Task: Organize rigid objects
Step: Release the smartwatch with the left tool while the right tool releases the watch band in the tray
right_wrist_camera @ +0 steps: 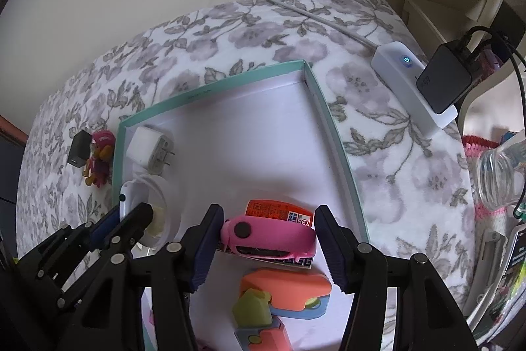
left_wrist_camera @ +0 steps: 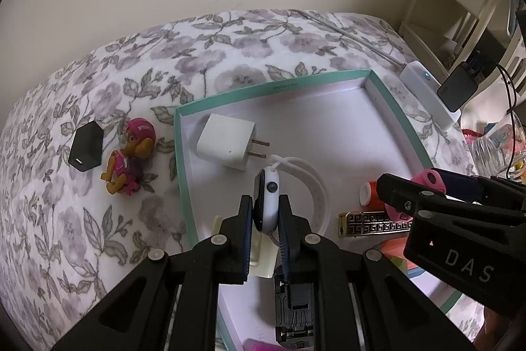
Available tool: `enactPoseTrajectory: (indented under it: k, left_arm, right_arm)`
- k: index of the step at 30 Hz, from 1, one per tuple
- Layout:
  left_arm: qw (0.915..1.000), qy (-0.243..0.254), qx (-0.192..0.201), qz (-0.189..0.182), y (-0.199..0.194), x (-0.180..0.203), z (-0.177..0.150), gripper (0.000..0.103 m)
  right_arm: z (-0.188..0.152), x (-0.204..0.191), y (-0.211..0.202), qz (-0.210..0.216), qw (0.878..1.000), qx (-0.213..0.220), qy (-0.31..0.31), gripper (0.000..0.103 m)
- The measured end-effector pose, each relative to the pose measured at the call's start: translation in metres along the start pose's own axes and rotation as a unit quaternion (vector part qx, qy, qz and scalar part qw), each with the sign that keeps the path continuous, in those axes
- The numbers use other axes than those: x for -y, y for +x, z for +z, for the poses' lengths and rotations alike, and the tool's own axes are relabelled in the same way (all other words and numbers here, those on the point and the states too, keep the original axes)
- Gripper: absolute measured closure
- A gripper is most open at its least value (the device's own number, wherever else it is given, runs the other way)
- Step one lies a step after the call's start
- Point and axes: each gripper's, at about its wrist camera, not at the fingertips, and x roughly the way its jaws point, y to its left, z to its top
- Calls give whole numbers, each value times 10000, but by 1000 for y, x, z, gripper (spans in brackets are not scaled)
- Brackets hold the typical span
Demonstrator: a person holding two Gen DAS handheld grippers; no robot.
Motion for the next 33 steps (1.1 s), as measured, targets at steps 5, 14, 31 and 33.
enactPoseTrajectory:
  k: [5, 14, 31, 33]
  left_arm:
    - [10000, -52, -9, -49, -1, -1, 1, 81]
    - [9997, -179, 136, -112, -13, -7, 5, 76]
    - [9950, -921, 399, -14, -36, -53, 16, 58]
    - [9943, -995, 378, 3, -35, -58, 16, 47]
  right_arm:
    - [1, -1, 0, -48, 10000, 2, -63, 42]
    - [2, 0, -7, -78, 9999, 104, -98, 39]
    - [8, -20, -34, -92, 9981, 532, -284, 21]
    - [8, -24, -32, -118, 9979, 529, -343, 21]
